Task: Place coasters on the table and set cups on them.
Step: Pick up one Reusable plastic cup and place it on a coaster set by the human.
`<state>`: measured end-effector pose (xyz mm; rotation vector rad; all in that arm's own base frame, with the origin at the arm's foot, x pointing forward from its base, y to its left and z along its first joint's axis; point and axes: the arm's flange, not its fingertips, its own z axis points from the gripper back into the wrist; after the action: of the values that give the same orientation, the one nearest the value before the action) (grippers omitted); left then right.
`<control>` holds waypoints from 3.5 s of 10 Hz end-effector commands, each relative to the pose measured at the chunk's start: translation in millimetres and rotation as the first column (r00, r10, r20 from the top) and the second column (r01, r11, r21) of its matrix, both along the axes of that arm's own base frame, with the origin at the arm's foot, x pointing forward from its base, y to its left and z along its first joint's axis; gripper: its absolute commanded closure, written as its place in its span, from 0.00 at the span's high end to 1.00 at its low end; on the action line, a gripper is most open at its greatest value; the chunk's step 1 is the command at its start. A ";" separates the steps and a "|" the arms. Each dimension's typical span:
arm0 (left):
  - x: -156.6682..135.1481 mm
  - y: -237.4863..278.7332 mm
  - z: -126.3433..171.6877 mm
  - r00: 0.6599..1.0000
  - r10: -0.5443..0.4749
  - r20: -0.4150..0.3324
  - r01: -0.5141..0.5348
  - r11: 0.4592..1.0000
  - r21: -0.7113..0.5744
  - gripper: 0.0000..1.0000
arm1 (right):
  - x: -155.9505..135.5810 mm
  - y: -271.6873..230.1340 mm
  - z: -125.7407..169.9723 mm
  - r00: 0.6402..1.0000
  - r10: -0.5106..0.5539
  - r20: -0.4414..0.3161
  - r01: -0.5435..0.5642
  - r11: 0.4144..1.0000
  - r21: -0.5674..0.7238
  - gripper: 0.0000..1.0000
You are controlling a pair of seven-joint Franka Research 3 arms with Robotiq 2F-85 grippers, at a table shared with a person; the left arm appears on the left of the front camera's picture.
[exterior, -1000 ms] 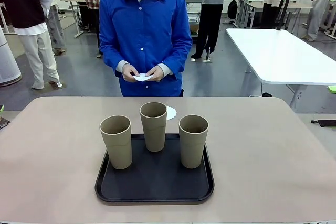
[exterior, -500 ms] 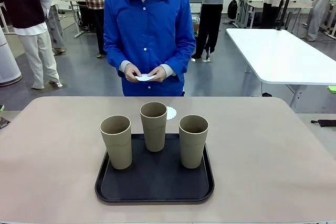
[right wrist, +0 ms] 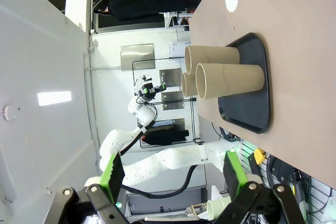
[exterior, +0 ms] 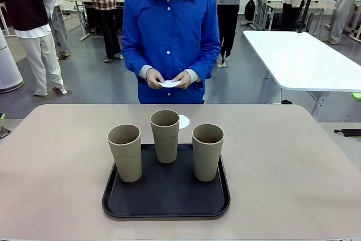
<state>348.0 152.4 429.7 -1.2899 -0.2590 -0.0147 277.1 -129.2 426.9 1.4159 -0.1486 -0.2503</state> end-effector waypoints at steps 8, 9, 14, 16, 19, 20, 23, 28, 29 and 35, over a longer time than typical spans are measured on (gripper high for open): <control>30.0 -117.4 9.2 0.575 -0.634 0.518 0.315 0.755 0.575 1.00 | 0.3 -0.3 0.7 1.000 -0.004 0.004 0.004 1.000 0.006 1.00; 36.4 -139.3 9.4 0.531 -0.683 0.501 0.316 0.708 0.631 1.00 | 0.3 -0.3 0.7 1.000 -0.004 0.004 0.004 1.000 0.006 1.00; 36.9 -226.2 -24.7 0.427 -0.859 0.283 0.310 0.433 0.846 1.00 | 0.3 -0.3 0.7 1.000 -0.004 0.004 0.004 1.000 0.006 1.00; 35.7 -237.9 -34.0 0.415 -0.884 0.217 0.326 0.367 0.871 1.00 | 0.3 -0.3 0.7 1.000 -0.004 0.004 0.004 1.000 0.006 1.00; 36.1 -236.5 -30.1 0.398 -0.877 0.270 0.324 0.409 0.853 1.00 | 0.3 -0.3 0.7 1.000 -0.004 0.004 0.004 1.000 0.006 1.00; 36.1 -236.5 -30.1 0.398 -0.877 0.270 0.324 0.409 0.853 1.00 | 0.3 -0.3 0.7 1.000 -0.004 0.004 0.004 1.000 0.006 1.00; 47.4 -224.5 -41.7 0.329 -0.873 0.360 0.285 0.455 0.844 1.00 | 0.3 -0.3 0.7 1.000 -0.004 0.004 0.004 1.000 0.006 1.00; 73.0 -185.8 -85.4 0.061 -0.579 0.813 0.244 0.799 0.550 1.00 | 0.3 -0.3 0.7 1.000 -0.004 0.004 0.004 1.000 0.006 1.00; 75.0 -184.4 -100.0 0.116 -0.532 0.839 0.265 0.830 0.490 1.00 | 0.3 -0.3 0.7 1.000 -0.004 0.004 0.004 1.000 0.006 1.00; 71.8 -193.8 -146.4 0.191 -0.434 0.880 0.383 0.859 0.340 1.00 | 0.3 -0.3 0.7 1.000 -0.004 0.004 0.004 1.000 0.006 1.00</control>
<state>415.1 -43.5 283.4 -1.0786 -0.8871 -1.3197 277.0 -129.6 426.5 1.4163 -0.1486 -0.2523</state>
